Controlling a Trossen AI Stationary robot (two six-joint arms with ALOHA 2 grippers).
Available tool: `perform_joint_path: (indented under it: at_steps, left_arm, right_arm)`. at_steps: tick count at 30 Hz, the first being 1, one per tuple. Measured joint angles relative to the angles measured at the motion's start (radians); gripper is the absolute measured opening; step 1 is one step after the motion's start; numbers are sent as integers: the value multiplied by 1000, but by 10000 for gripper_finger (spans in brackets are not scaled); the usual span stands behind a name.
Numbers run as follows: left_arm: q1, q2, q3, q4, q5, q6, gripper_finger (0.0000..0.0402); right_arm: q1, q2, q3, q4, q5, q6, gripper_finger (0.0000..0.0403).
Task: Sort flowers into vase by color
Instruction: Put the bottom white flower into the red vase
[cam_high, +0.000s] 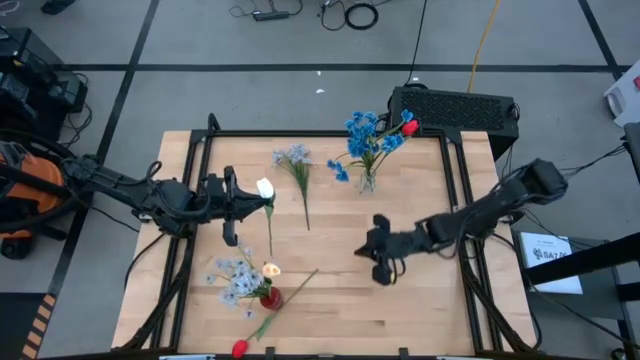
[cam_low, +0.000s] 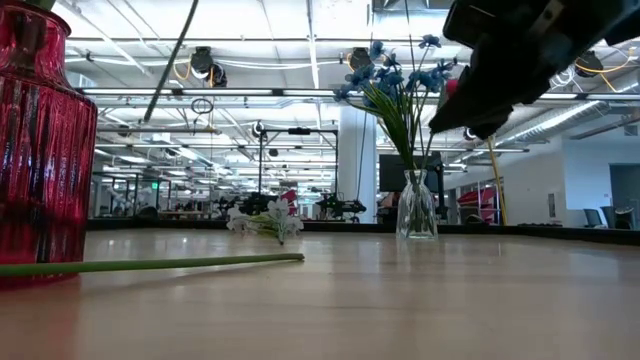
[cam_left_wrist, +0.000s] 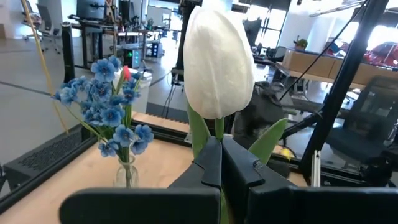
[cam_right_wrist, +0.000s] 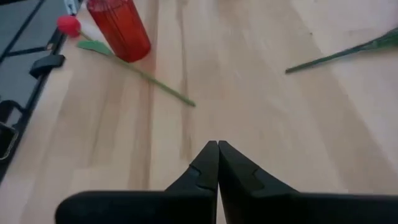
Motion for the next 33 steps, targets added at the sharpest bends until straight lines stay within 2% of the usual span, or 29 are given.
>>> perform_joint_path:
  at_steps: [5,9,11,15,18,20,26,33]
  left_arm:
    - [0,0,0,-58,1,31,0]
    - [0,-16,0,-129,13,32,0]
    - [0,-33,0,-153,39,32,0]
    - [0,-79,0,-199,84,26,0]
    - [0,-120,0,-235,120,23,0]
    - [0,-145,0,-251,148,11,0]
    - [-1,-209,0,-353,177,-82,0]
    - [-1,-269,0,-505,200,-183,0]
  right_arm:
    - [87,155,20,231,138,101,0]
    - [136,299,180,278,232,86,0]
    - [147,381,301,240,267,56,0]
    - [149,549,566,16,342,54,0]
    - [149,646,708,-87,507,155,1]
    - [153,685,769,-119,558,205,4]
    - [159,764,877,-96,418,215,41]
    - [157,821,957,-59,392,205,115]
